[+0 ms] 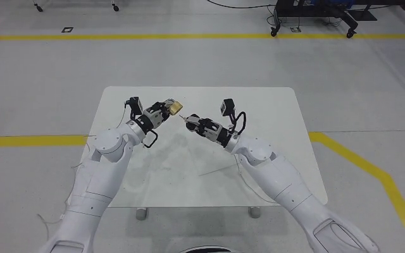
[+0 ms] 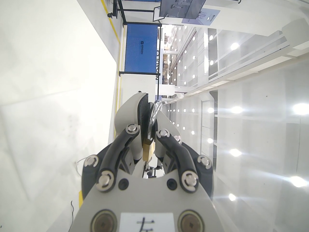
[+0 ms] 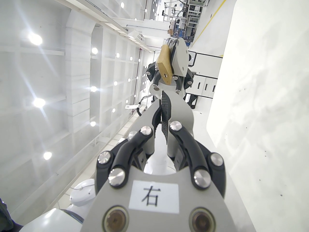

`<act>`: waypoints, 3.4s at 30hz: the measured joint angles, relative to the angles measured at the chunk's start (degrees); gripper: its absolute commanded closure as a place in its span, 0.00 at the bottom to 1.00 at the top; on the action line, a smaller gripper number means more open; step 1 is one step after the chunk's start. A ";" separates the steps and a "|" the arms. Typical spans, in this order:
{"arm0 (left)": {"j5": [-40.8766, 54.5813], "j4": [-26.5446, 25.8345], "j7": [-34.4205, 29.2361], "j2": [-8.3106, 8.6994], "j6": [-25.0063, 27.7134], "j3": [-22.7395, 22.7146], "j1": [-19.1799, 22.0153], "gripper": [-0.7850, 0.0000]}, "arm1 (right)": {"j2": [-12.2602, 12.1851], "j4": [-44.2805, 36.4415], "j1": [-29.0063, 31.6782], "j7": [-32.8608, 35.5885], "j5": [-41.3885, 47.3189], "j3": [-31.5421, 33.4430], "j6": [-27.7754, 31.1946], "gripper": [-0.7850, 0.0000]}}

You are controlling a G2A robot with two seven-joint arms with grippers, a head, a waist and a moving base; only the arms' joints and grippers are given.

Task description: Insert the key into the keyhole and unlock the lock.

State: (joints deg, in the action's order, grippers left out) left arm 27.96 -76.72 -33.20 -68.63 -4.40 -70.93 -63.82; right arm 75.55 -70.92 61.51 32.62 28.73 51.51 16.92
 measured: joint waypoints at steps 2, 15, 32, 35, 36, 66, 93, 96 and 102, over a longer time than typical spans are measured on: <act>-0.65 0.04 0.19 0.00 0.22 0.03 0.03 1.00 | 0.11 0.09 -0.08 0.17 0.03 0.11 -0.08 1.00; -1.60 -0.21 0.27 -0.21 0.41 0.65 -0.15 1.00 | 1.01 1.29 -0.95 -0.86 -1.13 -0.06 -1.12 1.00; -2.16 -1.53 0.99 -0.22 0.51 -0.19 -1.00 1.00 | 1.55 0.74 0.01 -1.89 -2.47 1.27 -0.94 1.00; -2.28 -1.68 1.13 -0.22 0.43 -0.28 -1.11 1.00 | 1.60 0.67 0.08 -2.19 -3.03 1.50 -0.94 1.00; -2.37 -1.78 1.28 -0.22 0.40 -0.32 -1.18 1.00 | 1.64 0.65 0.09 -2.61 -3.53 1.55 -0.95 1.00; -5.50 -4.03 3.21 -0.35 -0.25 -0.25 -2.57 1.00 | 2.99 0.03 0.27 -5.61 -8.53 1.28 -2.59 1.00; -6.14 -1.97 0.05 -0.19 -4.56 -0.29 -1.92 1.00 | 0.90 -3.01 4.07 10.49 -7.47 6.63 -2.26 1.00; -5.47 -1.76 -1.11 -0.24 -7.37 0.09 -1.08 1.00 | 0.64 -4.48 4.78 10.93 -8.95 6.61 -4.71 1.00; -6.38 -2.14 -1.80 -0.22 -8.74 0.57 -0.02 1.00 | 0.49 -5.89 5.07 12.39 -8.84 6.21 -8.09 1.00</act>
State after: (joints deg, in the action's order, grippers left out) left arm 21.58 -78.85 -34.99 -68.85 -13.14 -70.36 -63.84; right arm 76.04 -76.81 66.58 45.01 19.89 57.72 8.82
